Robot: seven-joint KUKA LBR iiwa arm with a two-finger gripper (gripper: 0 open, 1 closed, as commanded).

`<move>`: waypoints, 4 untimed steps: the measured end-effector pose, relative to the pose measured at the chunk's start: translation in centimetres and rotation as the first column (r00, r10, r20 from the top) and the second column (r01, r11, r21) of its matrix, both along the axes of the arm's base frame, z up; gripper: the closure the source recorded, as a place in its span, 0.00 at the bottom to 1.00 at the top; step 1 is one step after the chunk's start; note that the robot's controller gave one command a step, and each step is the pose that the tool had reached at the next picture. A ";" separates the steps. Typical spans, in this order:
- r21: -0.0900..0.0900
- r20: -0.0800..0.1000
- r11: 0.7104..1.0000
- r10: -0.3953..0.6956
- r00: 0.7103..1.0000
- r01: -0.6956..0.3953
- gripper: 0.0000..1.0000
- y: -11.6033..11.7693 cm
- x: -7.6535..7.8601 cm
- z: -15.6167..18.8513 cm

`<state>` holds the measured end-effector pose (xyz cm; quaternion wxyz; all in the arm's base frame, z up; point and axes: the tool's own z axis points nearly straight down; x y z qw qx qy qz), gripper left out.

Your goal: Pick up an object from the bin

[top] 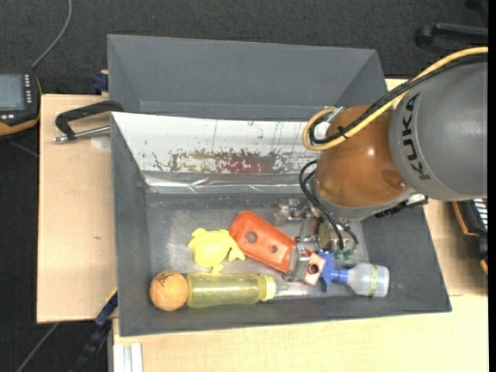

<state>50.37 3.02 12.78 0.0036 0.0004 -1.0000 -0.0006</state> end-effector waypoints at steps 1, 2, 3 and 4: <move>0.000 0.008 1.000 -0.001 1.000 0.001 0.00 0.0 0.2 0.4; 0.001 0.008 0.999 -0.032 0.999 0.032 0.00 2.4 1.0 -3.6; 0.002 0.012 0.999 -0.038 0.999 0.038 1.00 3.4 -0.7 1.0; 0.002 0.012 0.999 -0.038 0.999 0.038 0.00 3.4 -0.8 1.0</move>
Offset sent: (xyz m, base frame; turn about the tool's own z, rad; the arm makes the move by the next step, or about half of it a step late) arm 0.0102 0.0342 -0.0578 0.0437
